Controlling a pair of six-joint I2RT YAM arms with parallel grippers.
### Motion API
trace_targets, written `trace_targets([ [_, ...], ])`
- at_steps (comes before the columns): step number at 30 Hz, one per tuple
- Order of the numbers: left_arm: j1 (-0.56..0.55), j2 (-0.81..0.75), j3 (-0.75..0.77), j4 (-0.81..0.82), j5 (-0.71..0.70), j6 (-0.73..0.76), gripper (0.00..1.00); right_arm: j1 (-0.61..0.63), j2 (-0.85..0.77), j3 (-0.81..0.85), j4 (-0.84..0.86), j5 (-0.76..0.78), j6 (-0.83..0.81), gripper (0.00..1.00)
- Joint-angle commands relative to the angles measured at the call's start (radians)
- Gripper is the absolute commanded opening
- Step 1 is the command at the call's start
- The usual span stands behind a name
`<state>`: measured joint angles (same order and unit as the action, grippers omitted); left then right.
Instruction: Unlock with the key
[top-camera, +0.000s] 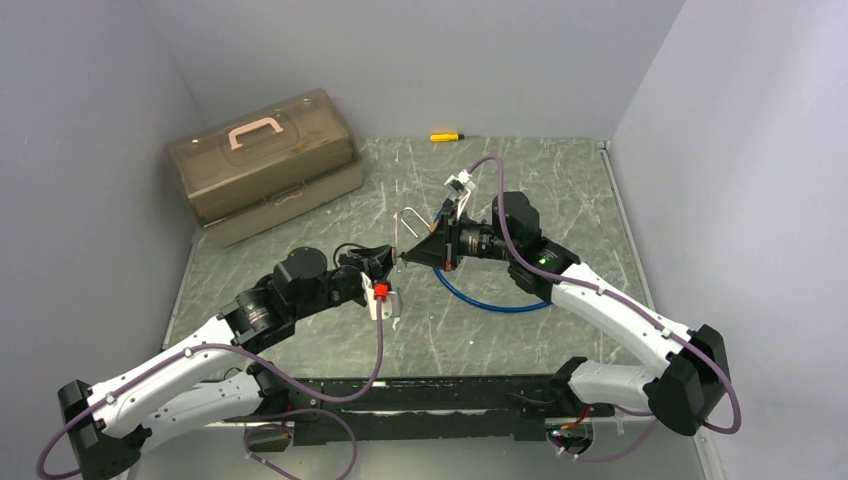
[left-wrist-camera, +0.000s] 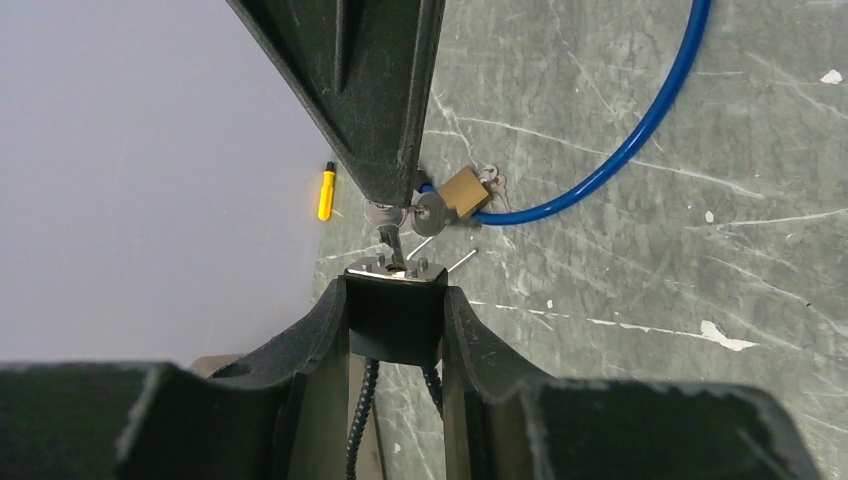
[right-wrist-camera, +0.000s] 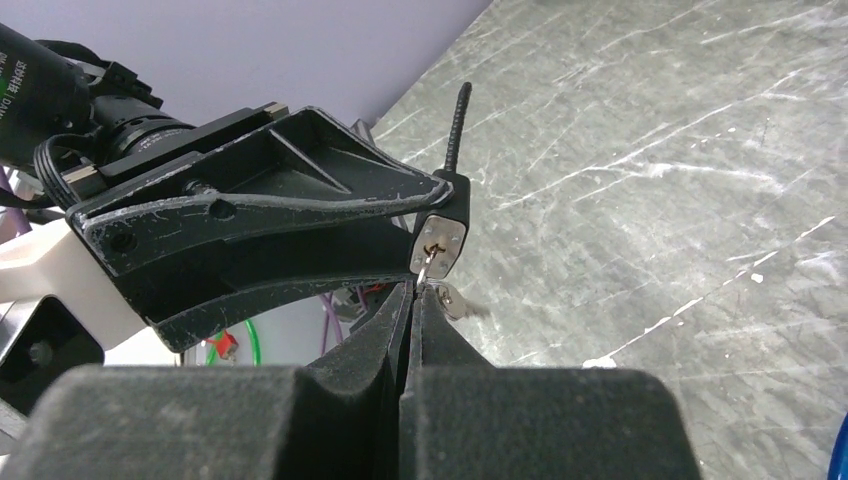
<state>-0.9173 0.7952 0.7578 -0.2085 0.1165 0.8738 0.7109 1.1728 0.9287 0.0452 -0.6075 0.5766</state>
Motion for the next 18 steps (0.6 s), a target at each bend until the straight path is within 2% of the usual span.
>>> trace_targets([
  [1,-0.014,-0.022,0.079,0.086,0.138,-0.009,0.00,0.005,0.016,-0.004,0.023,0.073,-0.033,0.00],
  [7,-0.015,-0.016,0.087,0.088,0.151,-0.014,0.00,0.014,0.036,-0.007,0.048,0.081,-0.024,0.00],
  [18,-0.014,-0.002,0.078,0.261,-0.044,-0.002,0.00,0.030,0.070,0.006,0.024,0.077,-0.041,0.00],
])
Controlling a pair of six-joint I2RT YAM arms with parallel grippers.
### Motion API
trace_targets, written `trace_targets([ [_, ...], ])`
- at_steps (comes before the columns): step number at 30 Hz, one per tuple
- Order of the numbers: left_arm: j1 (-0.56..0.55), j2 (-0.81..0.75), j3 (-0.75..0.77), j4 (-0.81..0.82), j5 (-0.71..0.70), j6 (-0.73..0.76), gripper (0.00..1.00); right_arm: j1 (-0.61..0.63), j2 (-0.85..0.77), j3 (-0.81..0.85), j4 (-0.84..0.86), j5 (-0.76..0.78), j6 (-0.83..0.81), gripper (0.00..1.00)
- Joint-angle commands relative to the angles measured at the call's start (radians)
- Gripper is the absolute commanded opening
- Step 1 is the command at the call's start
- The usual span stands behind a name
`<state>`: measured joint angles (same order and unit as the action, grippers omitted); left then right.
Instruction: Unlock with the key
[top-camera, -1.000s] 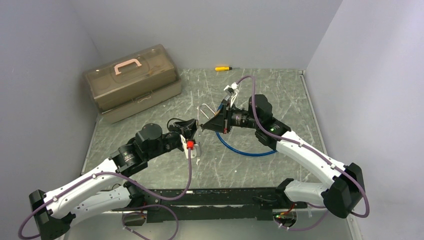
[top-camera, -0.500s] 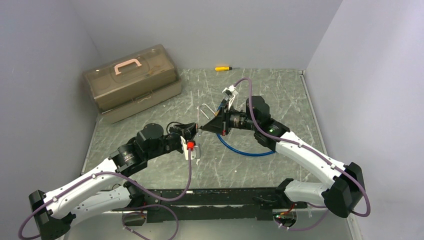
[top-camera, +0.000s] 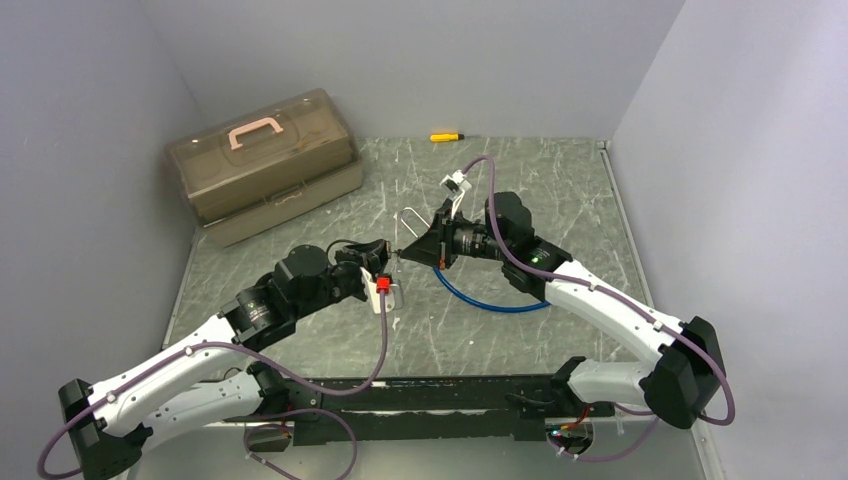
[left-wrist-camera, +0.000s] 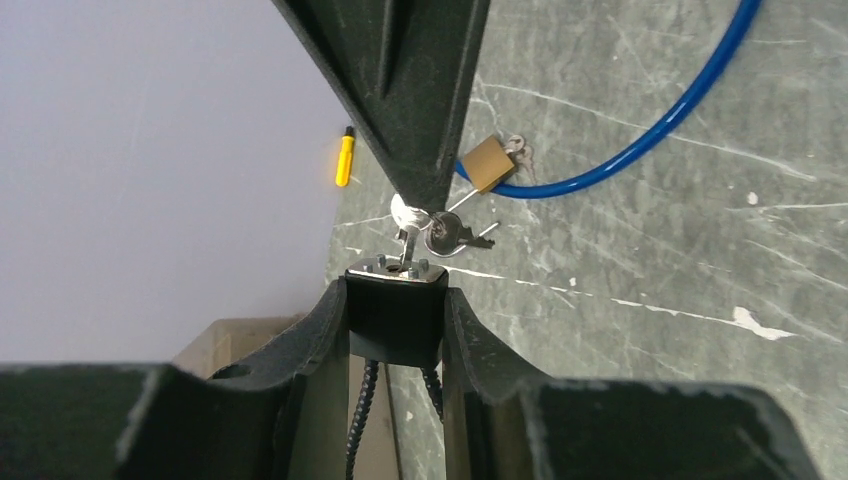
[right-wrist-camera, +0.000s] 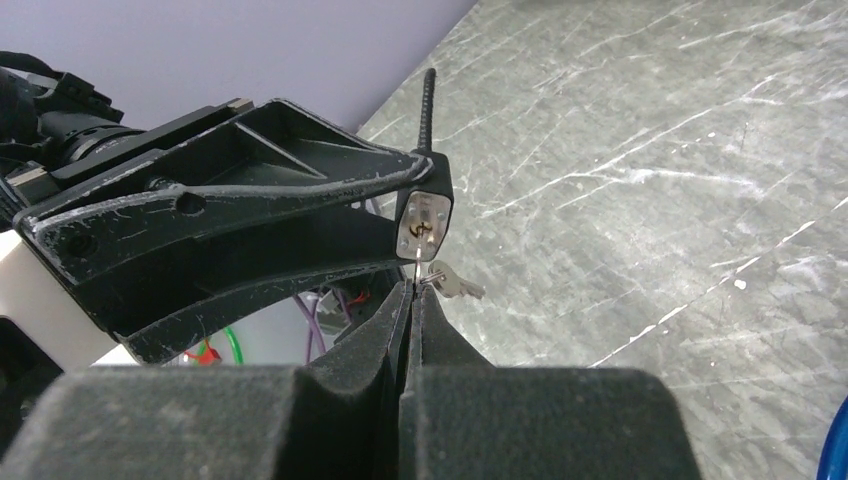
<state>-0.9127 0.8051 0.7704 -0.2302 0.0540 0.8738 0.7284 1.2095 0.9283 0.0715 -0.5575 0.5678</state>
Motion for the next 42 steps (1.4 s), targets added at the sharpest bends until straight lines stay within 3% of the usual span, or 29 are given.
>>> trace_targets([
  [1,-0.020,-0.011,0.069,0.287,0.015,-0.003,0.00,0.012,0.035,0.009,-0.006,0.025,-0.035,0.00],
  [9,-0.019,-0.013,0.072,0.210,0.103,-0.003,0.00,0.011,0.030,0.008,-0.003,0.026,-0.029,0.00],
  [14,-0.023,-0.011,0.069,0.140,0.186,0.090,0.00,0.010,0.029,0.014,0.003,0.014,-0.017,0.00],
  [22,-0.049,0.006,0.064,0.186,0.124,0.138,0.00,0.009,0.041,0.023,0.008,-0.005,0.000,0.00],
  [42,-0.098,0.000,0.014,0.138,0.181,0.366,0.00,-0.013,0.076,0.084,-0.006,-0.095,0.037,0.00],
])
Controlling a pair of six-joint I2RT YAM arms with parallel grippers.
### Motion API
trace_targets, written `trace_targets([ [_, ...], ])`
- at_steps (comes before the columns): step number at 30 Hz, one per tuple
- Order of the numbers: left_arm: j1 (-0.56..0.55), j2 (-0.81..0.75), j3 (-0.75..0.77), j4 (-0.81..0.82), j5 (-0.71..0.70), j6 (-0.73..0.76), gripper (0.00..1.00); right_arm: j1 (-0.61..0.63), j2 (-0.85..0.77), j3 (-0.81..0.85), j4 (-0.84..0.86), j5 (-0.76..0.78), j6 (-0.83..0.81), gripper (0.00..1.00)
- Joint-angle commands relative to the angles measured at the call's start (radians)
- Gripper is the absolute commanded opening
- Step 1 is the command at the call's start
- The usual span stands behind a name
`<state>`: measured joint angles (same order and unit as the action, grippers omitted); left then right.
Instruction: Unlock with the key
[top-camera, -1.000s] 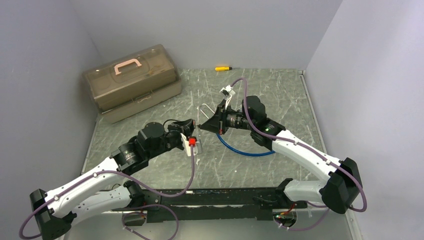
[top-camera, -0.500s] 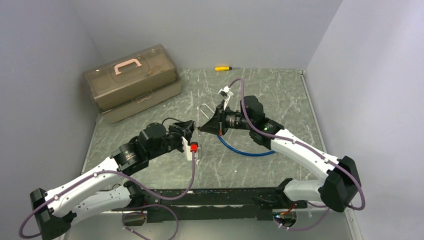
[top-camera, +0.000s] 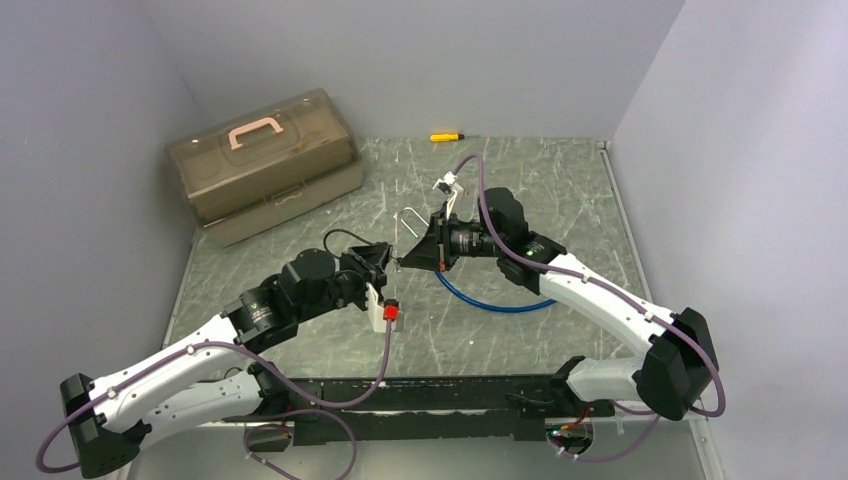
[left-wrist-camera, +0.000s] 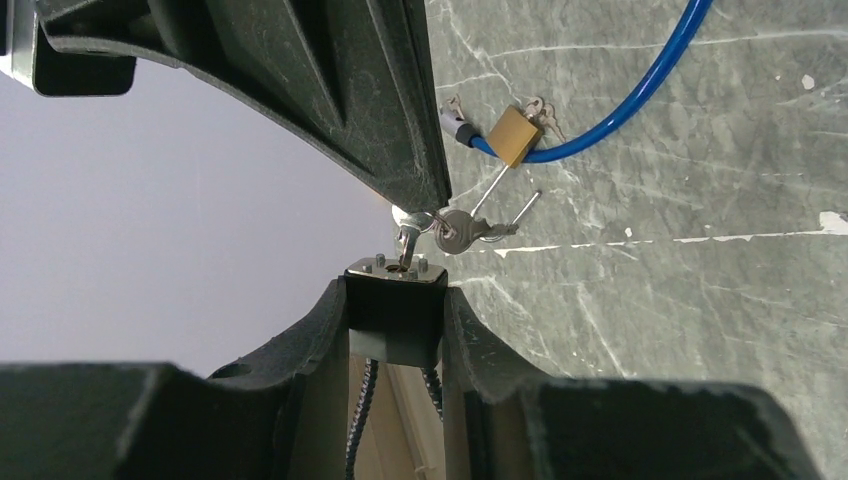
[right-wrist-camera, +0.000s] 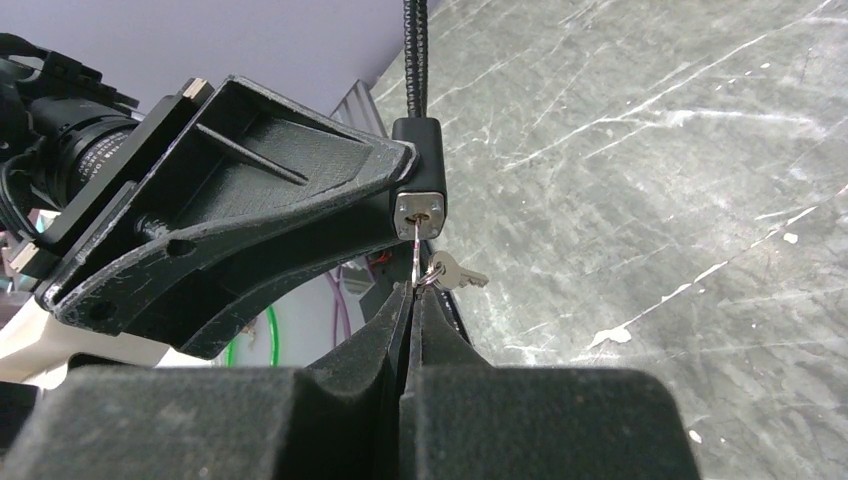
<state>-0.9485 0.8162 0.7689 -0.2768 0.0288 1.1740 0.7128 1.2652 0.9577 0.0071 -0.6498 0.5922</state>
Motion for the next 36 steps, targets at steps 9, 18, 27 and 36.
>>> trace_targets([
  [9,-0.075,-0.020,-0.020,0.156,0.211,0.178,0.00,-0.006,0.020,0.049,0.063,-0.015,0.016,0.00],
  [18,-0.094,-0.027,-0.032,0.123,0.237,0.237,0.00,-0.006,0.009,0.057,0.027,0.003,-0.020,0.00],
  [27,-0.108,-0.046,-0.042,0.062,0.285,0.251,0.00,-0.010,-0.007,0.034,0.055,0.012,-0.006,0.00],
  [36,-0.125,-0.021,-0.085,0.088,0.218,0.337,0.00,-0.009,-0.006,0.030,0.102,-0.015,0.034,0.00],
])
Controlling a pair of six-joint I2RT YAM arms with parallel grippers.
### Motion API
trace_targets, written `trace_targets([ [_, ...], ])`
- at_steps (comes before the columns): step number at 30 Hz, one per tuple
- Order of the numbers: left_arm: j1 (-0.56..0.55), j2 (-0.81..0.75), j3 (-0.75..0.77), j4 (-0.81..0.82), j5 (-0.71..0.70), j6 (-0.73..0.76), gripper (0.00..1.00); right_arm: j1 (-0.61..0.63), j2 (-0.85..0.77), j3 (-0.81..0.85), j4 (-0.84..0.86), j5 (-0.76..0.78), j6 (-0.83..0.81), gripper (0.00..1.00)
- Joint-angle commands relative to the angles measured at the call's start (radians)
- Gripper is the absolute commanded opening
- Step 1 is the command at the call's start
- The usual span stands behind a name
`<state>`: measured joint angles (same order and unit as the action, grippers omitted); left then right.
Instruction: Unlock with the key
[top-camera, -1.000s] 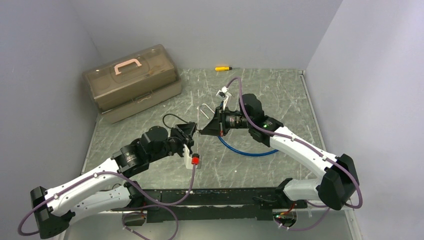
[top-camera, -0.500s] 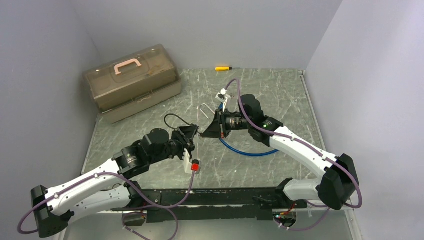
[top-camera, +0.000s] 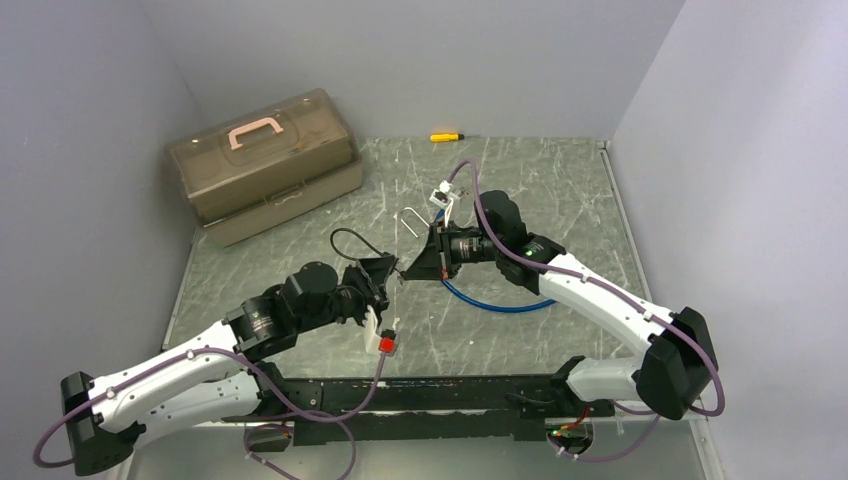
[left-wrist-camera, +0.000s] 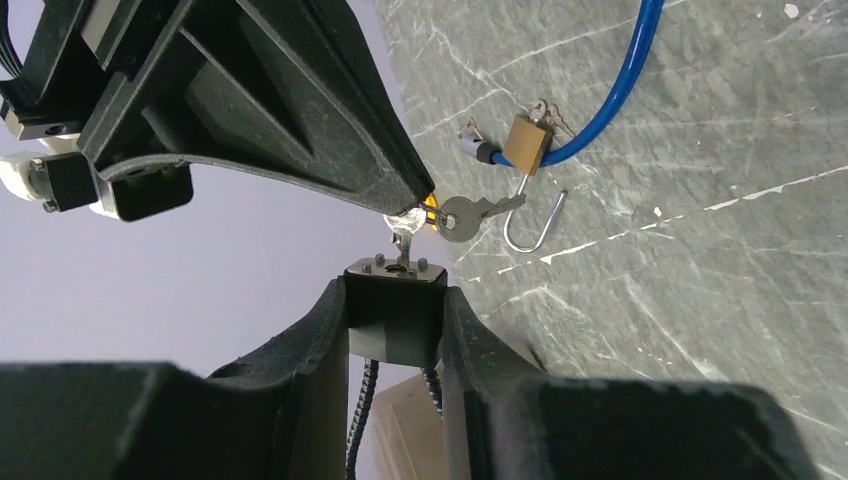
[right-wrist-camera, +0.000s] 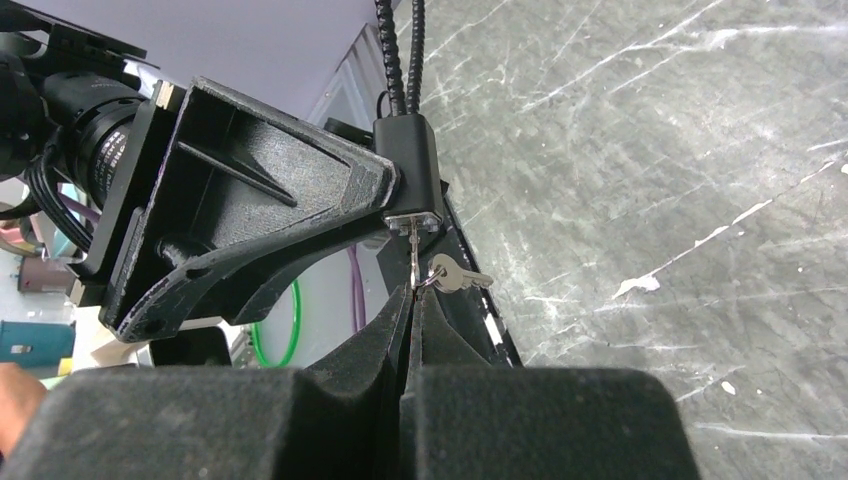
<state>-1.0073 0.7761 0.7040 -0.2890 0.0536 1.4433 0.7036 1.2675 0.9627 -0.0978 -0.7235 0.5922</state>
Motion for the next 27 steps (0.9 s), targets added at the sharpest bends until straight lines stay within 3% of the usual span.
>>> trace_targets([
  [1,-0.068,0.022,-0.028,0.113,0.181,0.075,0.00,0.003,-0.005,0.026,0.208,0.056,0.034,0.00],
  [11,-0.073,0.062,-0.008,0.184,0.092,0.036,0.00,0.007,0.042,0.045,0.249,0.032,0.053,0.00],
  [16,-0.070,0.051,0.001,0.190,0.057,-0.037,0.00,-0.017,-0.051,0.064,0.120,0.103,-0.026,0.32],
  [20,-0.068,0.048,0.023,0.194,0.031,-0.105,0.00,-0.060,-0.112,0.103,0.029,0.126,-0.073,0.46],
  [22,-0.067,0.049,0.033,0.195,0.019,-0.132,0.00,-0.069,-0.134,0.136,-0.033,0.143,-0.107,0.58],
  [27,-0.060,0.047,0.045,0.207,-0.003,-0.192,0.00,-0.076,-0.166,0.151,-0.071,0.165,-0.125,0.68],
])
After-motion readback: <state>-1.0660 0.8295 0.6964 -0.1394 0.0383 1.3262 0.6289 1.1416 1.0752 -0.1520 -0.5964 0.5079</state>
